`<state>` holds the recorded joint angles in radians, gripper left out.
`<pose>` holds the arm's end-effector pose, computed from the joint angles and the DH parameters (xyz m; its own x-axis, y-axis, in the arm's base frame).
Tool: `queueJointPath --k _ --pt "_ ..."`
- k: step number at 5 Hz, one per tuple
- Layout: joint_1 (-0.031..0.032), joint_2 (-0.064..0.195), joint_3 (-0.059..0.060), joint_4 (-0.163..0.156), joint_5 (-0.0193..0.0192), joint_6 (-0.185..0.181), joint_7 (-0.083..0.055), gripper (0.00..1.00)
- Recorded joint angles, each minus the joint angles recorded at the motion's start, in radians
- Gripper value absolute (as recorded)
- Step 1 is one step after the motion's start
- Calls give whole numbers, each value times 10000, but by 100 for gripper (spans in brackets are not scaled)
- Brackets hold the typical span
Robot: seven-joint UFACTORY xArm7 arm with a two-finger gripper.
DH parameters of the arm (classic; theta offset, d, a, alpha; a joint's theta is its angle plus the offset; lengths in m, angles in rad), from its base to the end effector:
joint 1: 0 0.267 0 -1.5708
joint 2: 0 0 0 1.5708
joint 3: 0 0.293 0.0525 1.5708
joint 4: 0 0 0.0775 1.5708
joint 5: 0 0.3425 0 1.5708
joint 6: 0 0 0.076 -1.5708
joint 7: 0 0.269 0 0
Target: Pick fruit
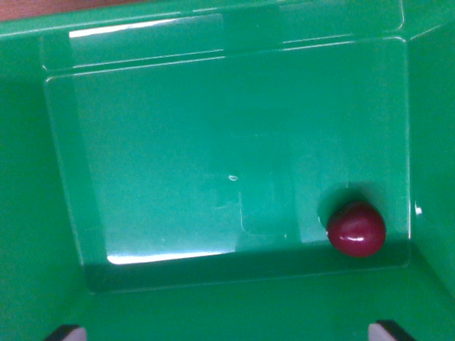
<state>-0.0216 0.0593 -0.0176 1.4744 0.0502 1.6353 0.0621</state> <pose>0.4358 -0.0033 0.3011 0.9704 -0.0971 -0.2209 -0.1073 -0.9936 -0.0349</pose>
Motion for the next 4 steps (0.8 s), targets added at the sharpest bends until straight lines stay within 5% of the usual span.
queueJointPath --k 3,4 --pt "-9 28 -9 -112 -49 -138 -7 0" --pt "-21 67 -22 -266 -117 -328 -17 0"
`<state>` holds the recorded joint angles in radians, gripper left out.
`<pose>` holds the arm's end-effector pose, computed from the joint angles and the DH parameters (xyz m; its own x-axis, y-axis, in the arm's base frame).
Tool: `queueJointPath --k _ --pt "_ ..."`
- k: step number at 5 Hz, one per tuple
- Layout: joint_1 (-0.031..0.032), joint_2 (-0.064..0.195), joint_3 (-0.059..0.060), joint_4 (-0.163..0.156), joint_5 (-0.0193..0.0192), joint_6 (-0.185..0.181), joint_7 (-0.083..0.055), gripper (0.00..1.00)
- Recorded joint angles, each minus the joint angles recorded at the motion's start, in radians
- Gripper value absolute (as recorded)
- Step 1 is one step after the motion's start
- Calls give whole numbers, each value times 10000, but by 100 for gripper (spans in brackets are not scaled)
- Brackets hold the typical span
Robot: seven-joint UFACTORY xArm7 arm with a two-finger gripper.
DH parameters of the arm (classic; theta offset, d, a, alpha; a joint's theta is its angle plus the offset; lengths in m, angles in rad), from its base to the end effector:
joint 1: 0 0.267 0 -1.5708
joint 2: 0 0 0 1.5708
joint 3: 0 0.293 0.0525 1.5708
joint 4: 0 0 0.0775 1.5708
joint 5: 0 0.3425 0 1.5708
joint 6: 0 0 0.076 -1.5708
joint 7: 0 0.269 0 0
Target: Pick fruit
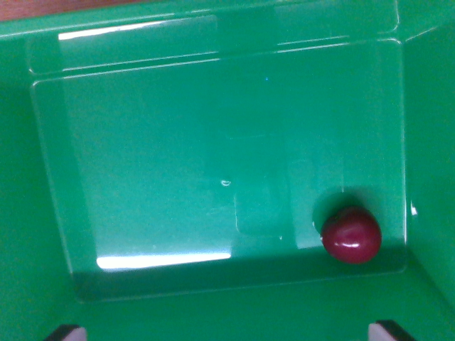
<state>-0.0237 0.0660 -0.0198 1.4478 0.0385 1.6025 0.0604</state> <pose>0.4380 -0.0086 0.2887 0.9700 -0.1016 -0.2207 -0.1094 -0.9937 -0.0232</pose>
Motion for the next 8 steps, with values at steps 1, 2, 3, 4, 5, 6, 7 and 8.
queueJointPath --k 1,2,3,4,5,6,7,8 --pt "0 0 0 0 0 0 0 0" --pt "-16 50 -17 -200 -88 -247 -13 0" --pt "-16 50 -17 -200 -88 -247 -13 0" --pt "-35 109 -36 -433 -190 -534 -27 0" --pt "-35 109 -36 -433 -190 -534 -27 0" --pt "-57 177 -59 -704 -308 -867 -45 0" --pt "-57 177 -59 -704 -308 -867 -45 0" --pt "-80 247 -82 -985 -432 -1214 -62 0"
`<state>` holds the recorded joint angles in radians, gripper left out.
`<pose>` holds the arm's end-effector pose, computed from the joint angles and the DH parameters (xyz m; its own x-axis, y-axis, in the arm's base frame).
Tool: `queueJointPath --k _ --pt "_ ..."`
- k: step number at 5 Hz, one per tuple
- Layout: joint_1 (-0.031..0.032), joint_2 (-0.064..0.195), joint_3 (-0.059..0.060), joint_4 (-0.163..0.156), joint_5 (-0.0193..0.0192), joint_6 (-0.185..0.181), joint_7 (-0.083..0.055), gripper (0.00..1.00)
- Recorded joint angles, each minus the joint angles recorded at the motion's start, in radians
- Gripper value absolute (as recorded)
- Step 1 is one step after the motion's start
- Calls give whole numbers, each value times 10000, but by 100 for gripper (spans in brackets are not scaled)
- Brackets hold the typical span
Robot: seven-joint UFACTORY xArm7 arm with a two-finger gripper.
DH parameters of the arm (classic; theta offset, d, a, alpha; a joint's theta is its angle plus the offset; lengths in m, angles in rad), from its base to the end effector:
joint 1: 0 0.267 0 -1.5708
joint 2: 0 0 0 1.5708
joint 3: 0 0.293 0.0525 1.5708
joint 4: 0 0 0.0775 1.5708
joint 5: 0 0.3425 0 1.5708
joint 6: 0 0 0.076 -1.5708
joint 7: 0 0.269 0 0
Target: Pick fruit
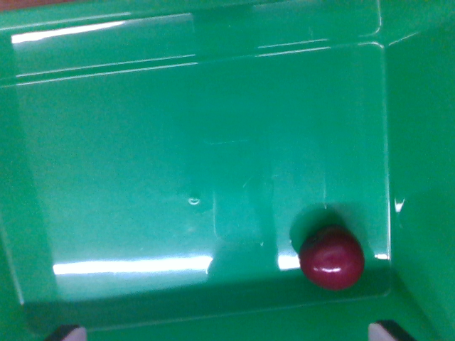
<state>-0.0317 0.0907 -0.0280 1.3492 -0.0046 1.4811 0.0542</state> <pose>0.4424 -0.0277 0.2434 0.9690 -0.1122 -0.2200 -0.1108 -0.9937 0.0189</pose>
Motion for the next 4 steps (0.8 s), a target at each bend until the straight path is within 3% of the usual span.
queueJointPath --k 1,2,3,4 --pt "0 0 0 0 0 0 0 0" --pt "-26 82 -27 -326 -143 -402 -21 0" --pt "-26 82 -27 -326 -143 -402 -21 0" --pt "-54 169 -56 -673 -295 -829 -43 0"
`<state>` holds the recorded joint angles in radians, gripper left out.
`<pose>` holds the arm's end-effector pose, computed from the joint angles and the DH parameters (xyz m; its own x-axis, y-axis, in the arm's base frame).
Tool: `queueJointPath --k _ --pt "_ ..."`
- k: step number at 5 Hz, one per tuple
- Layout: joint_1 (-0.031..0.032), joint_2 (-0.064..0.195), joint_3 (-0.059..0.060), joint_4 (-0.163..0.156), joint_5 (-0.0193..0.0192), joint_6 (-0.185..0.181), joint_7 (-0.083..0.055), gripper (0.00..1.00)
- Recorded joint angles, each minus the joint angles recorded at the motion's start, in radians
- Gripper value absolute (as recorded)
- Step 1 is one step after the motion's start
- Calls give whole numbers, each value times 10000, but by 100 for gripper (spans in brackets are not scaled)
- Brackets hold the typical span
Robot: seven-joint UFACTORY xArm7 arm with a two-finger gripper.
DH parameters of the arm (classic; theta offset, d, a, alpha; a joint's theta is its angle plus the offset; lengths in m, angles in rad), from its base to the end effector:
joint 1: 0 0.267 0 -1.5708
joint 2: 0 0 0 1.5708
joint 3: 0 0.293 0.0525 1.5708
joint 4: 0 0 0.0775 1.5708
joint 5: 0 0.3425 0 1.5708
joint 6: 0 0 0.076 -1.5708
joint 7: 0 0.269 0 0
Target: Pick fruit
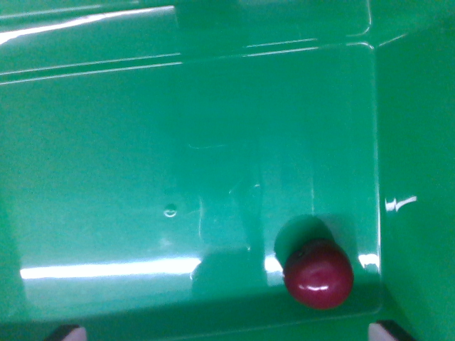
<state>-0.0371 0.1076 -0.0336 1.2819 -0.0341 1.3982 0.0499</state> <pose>0.4422 -0.0400 0.2129 0.9689 -0.1133 -0.2201 -0.1057 -0.9933 0.0461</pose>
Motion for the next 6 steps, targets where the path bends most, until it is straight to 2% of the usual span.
queueJointPath --k 1,2,3,4,5,6 --pt "0 0 0 0 0 0 0 0" --pt "-29 91 -30 -363 -159 -447 -23 0" --pt "-29 91 -30 -363 -159 -447 -23 0" --pt "-58 180 -60 -717 -314 -884 -45 0" --pt "-58 180 -60 -717 -314 -884 -45 0" --pt "-89 278 -92 -1106 -485 -1363 -70 0"
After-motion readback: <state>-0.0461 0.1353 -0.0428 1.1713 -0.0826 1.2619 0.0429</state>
